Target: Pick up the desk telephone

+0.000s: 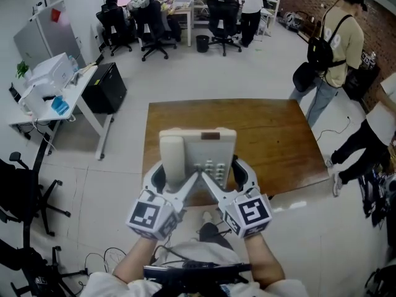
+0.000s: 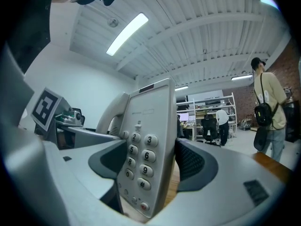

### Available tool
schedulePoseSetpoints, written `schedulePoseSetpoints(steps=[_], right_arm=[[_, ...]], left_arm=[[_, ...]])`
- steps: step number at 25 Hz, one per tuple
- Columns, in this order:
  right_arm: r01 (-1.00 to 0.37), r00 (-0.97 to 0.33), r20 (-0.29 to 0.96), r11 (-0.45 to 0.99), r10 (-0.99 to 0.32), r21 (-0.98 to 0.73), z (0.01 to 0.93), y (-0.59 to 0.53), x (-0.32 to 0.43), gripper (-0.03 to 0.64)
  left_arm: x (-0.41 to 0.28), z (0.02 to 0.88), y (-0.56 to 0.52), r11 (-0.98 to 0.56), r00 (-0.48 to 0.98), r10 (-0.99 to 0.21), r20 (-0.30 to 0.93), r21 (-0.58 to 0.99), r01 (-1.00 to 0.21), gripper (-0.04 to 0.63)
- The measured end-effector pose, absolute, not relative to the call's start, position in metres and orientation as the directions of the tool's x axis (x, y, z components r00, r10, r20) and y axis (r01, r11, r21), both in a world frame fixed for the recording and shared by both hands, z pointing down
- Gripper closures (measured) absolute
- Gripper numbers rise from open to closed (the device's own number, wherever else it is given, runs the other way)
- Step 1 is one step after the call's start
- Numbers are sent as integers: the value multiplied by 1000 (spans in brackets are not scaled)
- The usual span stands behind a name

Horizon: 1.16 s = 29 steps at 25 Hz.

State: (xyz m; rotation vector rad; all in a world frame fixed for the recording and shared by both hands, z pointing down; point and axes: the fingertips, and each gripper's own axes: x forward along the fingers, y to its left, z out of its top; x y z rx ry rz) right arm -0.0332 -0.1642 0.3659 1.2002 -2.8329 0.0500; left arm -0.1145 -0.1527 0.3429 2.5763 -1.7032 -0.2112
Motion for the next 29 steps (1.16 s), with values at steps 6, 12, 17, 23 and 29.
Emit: schedulePoseSetpoints(steps=[6,12,17,23,29], right_arm=[[-733,-679,68,680,-731,5,360,-153,-28,281],[-740,-670,76,673,-739,16,355,-150,-28,282],[-747,-661,81,664,-746,21,352,-149,-28,281],[-744,-664,79,668,-743,25,354,-149,-28,281],[-747,-661,78,664,-746,24,353,-149,-28,281]], left_arm=[[-111,336,-141,-392,383,-918,-100,92,-915,258],[-111,330,-139,-401,391,-914,-109,106,-910,259],[-111,329,-139,-408,397,-912,-107,118,-905,259],[-110,329,-140,-413,402,-910,-106,124,-902,259],[-110,329,-141,-416,406,-908,-101,123,-901,259]])
